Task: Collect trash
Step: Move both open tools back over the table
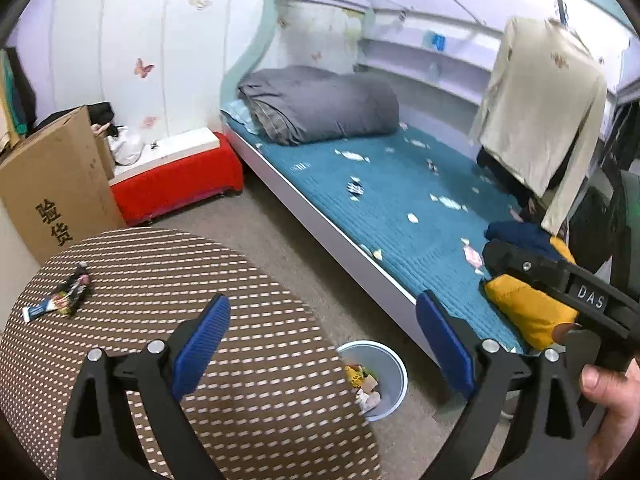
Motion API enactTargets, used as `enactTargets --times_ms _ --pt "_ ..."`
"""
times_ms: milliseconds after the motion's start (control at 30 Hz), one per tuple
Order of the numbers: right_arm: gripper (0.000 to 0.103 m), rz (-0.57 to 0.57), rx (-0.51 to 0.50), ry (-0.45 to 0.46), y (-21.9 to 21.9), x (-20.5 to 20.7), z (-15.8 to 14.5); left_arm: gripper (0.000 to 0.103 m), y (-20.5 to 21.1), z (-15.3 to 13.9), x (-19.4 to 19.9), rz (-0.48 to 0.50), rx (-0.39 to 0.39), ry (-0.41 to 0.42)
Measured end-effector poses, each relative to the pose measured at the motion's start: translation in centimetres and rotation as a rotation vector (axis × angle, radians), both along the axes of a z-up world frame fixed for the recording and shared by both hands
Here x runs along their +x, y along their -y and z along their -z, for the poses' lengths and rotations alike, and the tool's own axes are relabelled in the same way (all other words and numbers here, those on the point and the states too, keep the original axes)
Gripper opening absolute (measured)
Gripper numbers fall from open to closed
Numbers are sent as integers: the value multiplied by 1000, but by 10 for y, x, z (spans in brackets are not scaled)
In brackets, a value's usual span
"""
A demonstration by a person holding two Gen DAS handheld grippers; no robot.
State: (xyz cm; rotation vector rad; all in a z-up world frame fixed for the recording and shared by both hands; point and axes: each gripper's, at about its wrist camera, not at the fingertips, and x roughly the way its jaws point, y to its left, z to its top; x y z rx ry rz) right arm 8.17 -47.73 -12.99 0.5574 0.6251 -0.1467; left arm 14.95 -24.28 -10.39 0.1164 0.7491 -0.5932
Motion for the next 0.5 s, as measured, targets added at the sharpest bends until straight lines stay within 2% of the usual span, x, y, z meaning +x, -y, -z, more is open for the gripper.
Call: enactTargets --times_ms 167,500 --pt "97 -70 -51 25 -43 11 -24 92 -57 -16 3 -55 -49 28" --pt "97 -219 -110 44 -140 47 -48 92 -165 -22 22 -168 -74 87"
